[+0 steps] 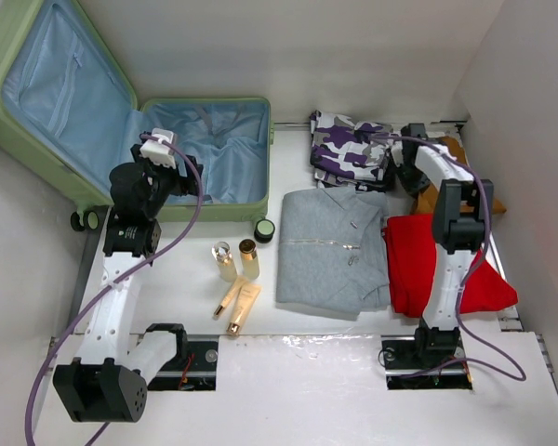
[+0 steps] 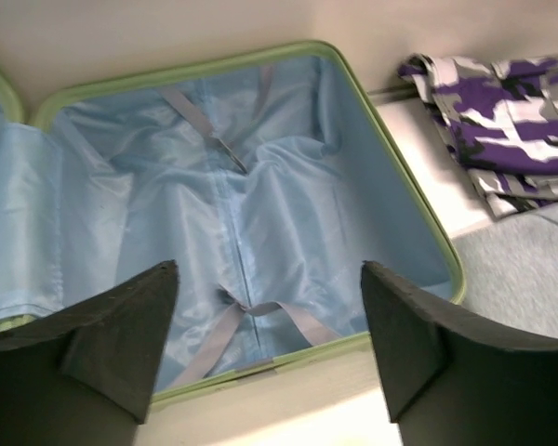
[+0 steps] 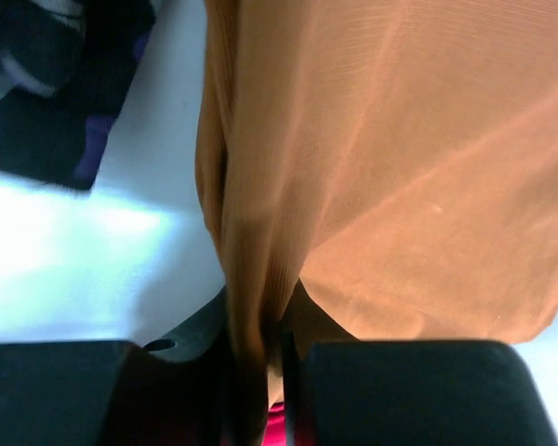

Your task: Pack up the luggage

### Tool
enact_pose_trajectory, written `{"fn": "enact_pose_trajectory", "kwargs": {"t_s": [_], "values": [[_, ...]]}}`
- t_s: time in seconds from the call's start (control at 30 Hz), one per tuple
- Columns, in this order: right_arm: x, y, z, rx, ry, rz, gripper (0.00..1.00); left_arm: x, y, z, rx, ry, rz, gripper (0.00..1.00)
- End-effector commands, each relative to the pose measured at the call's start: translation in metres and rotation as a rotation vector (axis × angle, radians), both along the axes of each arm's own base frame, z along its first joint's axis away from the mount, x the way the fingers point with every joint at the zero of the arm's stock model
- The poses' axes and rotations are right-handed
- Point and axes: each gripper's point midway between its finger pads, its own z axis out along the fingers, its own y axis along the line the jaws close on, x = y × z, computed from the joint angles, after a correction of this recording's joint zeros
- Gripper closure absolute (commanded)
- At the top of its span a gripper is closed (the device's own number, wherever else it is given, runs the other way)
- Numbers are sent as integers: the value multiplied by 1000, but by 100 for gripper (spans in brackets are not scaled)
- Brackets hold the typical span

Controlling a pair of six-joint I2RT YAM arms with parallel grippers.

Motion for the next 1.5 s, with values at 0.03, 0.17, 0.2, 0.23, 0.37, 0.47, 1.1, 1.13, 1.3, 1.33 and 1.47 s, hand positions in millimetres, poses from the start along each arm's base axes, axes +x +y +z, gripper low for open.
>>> {"fn": "enact_pose_trajectory", "kwargs": {"t_s": [0.03,0.17,0.2,0.23,0.37,0.47,1.1,1.13,1.3,1.33,1.47], "values": [[45,-2,113,197,-378,81,100,4,-16,22,12,-27,-99,30],[50,3,146,289,-473,127,100,9,-37,10,-20,89,-217,45],[51,6,146,307,-474,139,100,10,-39,10,-24,102,-234,48],[50,6,150,336,-487,149,100,13,-49,4,-41,138,-277,53],[54,11,189,376,-580,157,100,20,-73,10,-39,172,-362,65],[53,17,220,386,-647,153,100,24,-100,6,8,221,-431,66],[26,166,265,692,-763,211,100,23,-291,-32,-217,602,-907,11],[26,176,265,730,-784,202,100,25,-294,-34,-242,612,-910,6],[18,238,228,909,-745,212,100,36,-313,-47,-334,664,-873,0],[12,254,219,937,-721,229,100,39,-315,-52,-356,683,-863,0],[12,289,191,1007,-639,273,100,55,-317,-79,-392,744,-762,0]]}}
